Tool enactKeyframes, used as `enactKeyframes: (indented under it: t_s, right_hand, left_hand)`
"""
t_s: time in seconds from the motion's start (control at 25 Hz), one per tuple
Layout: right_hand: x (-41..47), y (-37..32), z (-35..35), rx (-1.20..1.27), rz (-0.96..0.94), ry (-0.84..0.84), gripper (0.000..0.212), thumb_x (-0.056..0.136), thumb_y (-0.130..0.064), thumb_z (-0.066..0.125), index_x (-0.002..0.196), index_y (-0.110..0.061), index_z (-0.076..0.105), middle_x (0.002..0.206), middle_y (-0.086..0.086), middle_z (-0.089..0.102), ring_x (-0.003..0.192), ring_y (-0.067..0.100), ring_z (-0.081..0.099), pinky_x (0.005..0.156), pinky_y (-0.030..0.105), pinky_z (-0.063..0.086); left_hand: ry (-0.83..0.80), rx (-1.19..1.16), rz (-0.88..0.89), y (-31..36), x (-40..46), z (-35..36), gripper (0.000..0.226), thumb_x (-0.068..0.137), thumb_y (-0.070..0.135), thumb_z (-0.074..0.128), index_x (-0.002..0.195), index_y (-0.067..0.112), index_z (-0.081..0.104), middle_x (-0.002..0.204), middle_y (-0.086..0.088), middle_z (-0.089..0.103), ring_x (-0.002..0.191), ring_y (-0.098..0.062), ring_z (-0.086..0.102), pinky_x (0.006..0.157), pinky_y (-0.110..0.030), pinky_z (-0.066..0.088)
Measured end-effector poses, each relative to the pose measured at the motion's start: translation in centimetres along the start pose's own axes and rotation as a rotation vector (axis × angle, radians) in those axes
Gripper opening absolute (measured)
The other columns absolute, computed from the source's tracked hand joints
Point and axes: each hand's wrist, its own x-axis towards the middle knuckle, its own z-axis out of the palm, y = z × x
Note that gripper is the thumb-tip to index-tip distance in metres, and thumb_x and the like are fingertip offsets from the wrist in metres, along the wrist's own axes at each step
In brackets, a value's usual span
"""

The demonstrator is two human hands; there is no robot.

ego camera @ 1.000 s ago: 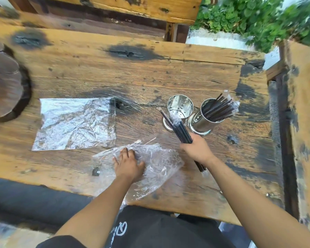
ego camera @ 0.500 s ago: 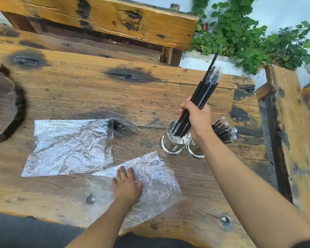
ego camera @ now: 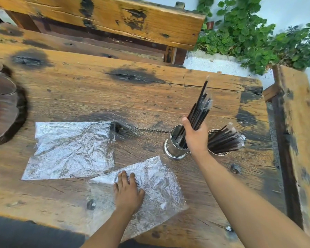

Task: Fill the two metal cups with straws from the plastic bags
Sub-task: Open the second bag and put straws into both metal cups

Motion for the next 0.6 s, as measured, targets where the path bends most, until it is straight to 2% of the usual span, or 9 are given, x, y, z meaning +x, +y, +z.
enactKeyframes:
  t_s: [0.08,0.2,0.24,0.4,0.52,0.6]
  right_hand:
    - [-0.3,0.6,-0.1,-0.017,-0.005,-0.01,0.008,0.093,-0.029,0.072,0.098,-0.029,0.065,0.096,-0.007,0.072,0.076,-0.009,0.068,0.063,0.005,0.048]
    - [-0.3,1.0,-0.4,-0.081,0.003,0.012,0.009,0.092,-0.025,0.072,0.096,-0.03,0.065,0.106,0.004,0.071,0.095,0.011,0.07,0.083,0.024,0.053]
    - [-0.2,1.0,-0.5,-0.084,0.012,0.019,0.01,0.091,-0.023,0.072,0.096,-0.028,0.066,0.104,0.003,0.072,0.094,0.014,0.07,0.084,0.026,0.052]
    - [-0.4,1.1,-0.8,-0.054,0.071,0.007,0.019,0.086,-0.012,0.075,0.097,-0.026,0.068,0.091,-0.009,0.072,0.08,0.003,0.067,0.075,0.022,0.051]
    - [-0.5,1.4,-1.0,-0.066,0.1,-0.005,0.022,0.083,-0.01,0.077,0.103,-0.017,0.071,0.092,-0.008,0.075,0.086,0.009,0.071,0.083,0.029,0.056]
    - [-0.8,1.4,-1.2,-0.072,0.098,-0.037,0.029,0.082,-0.013,0.079,0.109,-0.015,0.069,0.097,-0.006,0.075,0.092,0.011,0.072,0.086,0.029,0.057]
  left_hand:
    - [0.0,-0.004,0.009,-0.2,0.1,0.0,0.089,0.093,0.057,0.05,0.163,0.02,0.009,0.172,-0.013,-0.006,0.159,-0.031,-0.007,0.128,-0.052,0.002]
    - [0.003,-0.009,0.021,-0.5,0.1,-0.2,0.088,0.092,0.056,0.052,0.163,0.022,0.011,0.172,-0.011,-0.004,0.159,-0.03,-0.005,0.129,-0.051,0.002]
    - [0.005,-0.012,0.023,-0.5,0.1,-0.2,0.088,0.091,0.055,0.052,0.162,0.023,0.012,0.172,-0.011,-0.003,0.159,-0.03,-0.005,0.129,-0.051,0.002]
    - [0.006,-0.02,0.018,-0.4,0.0,-0.4,0.087,0.091,0.054,0.053,0.162,0.023,0.013,0.172,-0.01,-0.003,0.159,-0.03,-0.004,0.129,-0.051,0.002]
    - [0.007,-0.029,0.016,-0.2,0.0,-0.5,0.087,0.091,0.053,0.054,0.162,0.023,0.014,0.172,-0.01,-0.001,0.159,-0.03,-0.002,0.129,-0.05,0.003]
    - [0.009,-0.024,0.019,-0.2,0.0,-0.5,0.087,0.09,0.053,0.055,0.161,0.023,0.015,0.172,-0.01,0.0,0.159,-0.03,0.0,0.129,-0.05,0.004]
